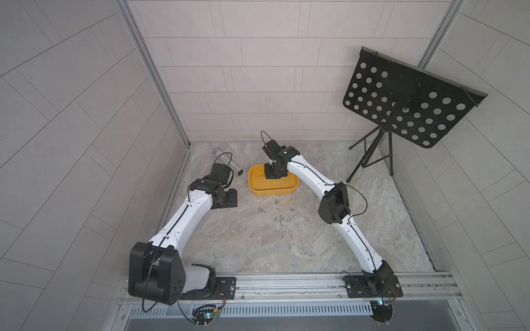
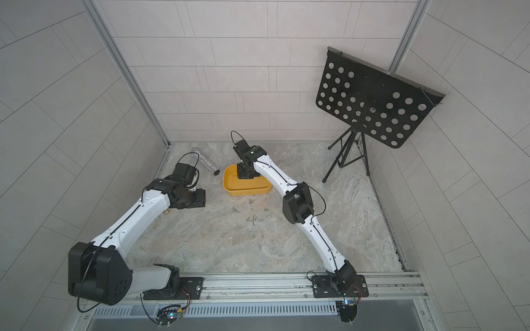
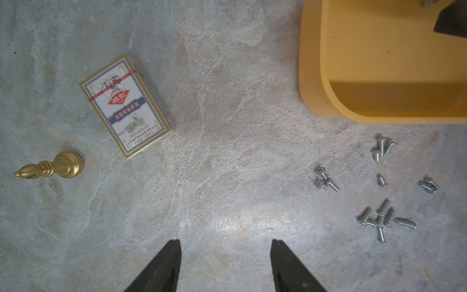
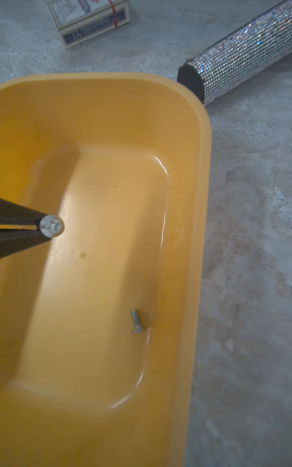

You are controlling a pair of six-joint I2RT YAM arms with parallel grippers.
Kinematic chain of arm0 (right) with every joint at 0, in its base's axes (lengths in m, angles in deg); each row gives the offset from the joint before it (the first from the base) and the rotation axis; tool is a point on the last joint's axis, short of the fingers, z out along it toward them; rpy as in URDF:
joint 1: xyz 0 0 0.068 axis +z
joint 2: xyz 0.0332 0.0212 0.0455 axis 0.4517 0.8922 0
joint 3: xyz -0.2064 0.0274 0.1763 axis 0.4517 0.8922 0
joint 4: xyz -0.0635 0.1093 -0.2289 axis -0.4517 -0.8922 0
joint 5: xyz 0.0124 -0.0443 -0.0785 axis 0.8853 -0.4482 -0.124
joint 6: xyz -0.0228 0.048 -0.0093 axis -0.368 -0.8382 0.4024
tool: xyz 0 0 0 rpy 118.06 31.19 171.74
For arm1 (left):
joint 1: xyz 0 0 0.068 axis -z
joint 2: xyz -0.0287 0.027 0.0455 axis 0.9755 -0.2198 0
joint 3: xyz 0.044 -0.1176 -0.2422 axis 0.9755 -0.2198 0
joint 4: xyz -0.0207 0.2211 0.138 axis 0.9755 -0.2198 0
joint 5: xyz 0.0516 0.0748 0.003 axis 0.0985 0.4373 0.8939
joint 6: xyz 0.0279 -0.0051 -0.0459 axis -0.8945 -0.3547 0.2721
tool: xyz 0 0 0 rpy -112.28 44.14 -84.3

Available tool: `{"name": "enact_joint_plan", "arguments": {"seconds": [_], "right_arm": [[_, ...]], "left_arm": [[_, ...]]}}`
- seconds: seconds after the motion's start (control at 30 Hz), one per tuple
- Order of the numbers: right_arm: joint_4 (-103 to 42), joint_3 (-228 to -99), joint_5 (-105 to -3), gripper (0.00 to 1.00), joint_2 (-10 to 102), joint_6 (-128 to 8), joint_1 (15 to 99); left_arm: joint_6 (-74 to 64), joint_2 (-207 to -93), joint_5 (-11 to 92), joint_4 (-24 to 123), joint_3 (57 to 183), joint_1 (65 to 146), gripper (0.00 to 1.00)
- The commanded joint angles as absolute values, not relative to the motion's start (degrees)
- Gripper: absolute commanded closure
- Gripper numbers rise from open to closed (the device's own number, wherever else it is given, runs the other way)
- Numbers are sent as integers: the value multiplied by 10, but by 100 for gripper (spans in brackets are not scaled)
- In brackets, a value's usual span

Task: Put the screws on the desktop into the storage box
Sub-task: Place the screw in the storage box.

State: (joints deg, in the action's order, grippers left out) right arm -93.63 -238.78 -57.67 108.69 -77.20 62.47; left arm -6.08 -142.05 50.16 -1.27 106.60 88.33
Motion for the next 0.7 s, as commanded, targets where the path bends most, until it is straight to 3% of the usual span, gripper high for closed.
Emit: {"name": "enact_joint_plan", "arguments": {"seconds": [0.0, 0.5, 0.67], "right_arm": [[-947, -2398, -580, 100, 1112, -784, 622], [-938, -2398, -577, 100, 1138, -789, 622], [-939, -2398, -577, 90, 1136, -785, 622]], "left_arm": [[-60, -1409, 500, -16, 1061, 882, 37], [-61, -1411, 496, -14, 1060, 882, 36], [-61, -1411, 496, -14, 1061, 883, 36]]}}
